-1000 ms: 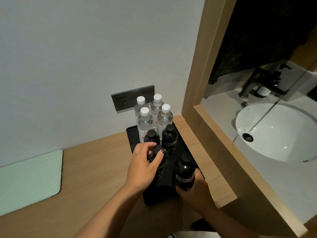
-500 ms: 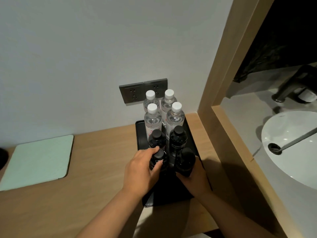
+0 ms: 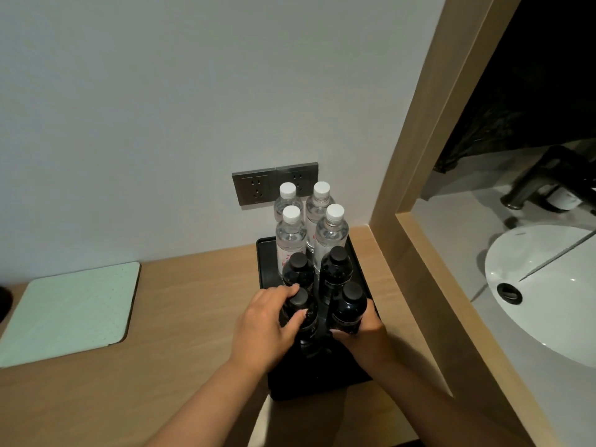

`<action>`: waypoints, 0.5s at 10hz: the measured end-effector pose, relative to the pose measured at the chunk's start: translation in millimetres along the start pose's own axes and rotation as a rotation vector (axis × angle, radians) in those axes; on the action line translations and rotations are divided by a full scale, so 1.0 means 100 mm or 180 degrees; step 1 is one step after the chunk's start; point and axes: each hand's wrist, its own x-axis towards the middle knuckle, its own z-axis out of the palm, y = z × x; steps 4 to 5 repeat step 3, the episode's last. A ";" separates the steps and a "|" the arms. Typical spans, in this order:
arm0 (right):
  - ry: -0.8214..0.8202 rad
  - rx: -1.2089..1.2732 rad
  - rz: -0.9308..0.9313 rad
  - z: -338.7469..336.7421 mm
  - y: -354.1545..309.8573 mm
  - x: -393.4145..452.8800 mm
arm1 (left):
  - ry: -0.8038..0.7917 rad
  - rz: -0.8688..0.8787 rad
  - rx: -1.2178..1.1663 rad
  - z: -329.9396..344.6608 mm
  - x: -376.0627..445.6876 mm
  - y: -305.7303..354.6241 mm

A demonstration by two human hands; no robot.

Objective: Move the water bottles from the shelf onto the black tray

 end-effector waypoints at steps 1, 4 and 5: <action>0.0005 -0.0150 0.0110 0.00 -0.07 -0.10 | -0.0261 0.0045 0.0018 0.02 -0.04 0.02; 0.0435 -0.0456 0.0052 0.03 -0.34 -0.46 | -0.0462 0.0119 -0.0083 -0.05 -0.01 0.07; 0.0435 -0.0456 0.0052 0.03 -0.34 -0.46 | -0.0462 0.0119 -0.0083 -0.05 -0.01 0.07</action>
